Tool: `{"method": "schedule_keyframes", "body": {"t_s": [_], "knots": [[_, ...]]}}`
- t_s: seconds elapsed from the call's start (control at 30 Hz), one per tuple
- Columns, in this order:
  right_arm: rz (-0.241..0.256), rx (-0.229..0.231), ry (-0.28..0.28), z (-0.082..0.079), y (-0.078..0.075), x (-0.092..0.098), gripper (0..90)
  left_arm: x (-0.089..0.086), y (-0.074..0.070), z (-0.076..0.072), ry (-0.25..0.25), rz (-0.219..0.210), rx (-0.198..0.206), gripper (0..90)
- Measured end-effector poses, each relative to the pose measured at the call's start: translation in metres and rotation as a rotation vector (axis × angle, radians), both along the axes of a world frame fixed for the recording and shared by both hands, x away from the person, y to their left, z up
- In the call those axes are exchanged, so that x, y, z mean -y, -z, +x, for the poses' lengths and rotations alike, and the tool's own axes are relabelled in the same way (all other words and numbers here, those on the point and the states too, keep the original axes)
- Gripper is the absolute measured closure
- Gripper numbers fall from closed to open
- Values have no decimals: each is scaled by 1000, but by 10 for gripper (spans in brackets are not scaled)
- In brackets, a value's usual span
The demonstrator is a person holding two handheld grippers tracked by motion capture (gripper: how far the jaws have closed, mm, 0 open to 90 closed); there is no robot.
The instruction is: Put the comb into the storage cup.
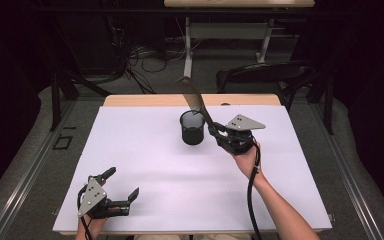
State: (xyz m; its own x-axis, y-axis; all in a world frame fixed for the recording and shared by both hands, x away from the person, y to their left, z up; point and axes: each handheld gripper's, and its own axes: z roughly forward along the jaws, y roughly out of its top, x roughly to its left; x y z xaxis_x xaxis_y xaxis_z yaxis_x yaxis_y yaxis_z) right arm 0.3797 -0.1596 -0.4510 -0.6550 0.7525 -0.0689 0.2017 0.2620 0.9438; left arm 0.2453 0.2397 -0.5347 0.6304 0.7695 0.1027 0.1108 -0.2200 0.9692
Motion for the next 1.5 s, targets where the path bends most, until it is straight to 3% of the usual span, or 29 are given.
{"method": "schedule_keyframes", "body": {"t_s": [0.57, 1.5], "knots": [[28, 17, 11, 11, -8, -7, 729, 0, 0, 0, -4, -5, 0, 11], [81, 0, 13, 33, 1, -16, 729, 0, 0, 0, -5, -4, -2, 11]]}}
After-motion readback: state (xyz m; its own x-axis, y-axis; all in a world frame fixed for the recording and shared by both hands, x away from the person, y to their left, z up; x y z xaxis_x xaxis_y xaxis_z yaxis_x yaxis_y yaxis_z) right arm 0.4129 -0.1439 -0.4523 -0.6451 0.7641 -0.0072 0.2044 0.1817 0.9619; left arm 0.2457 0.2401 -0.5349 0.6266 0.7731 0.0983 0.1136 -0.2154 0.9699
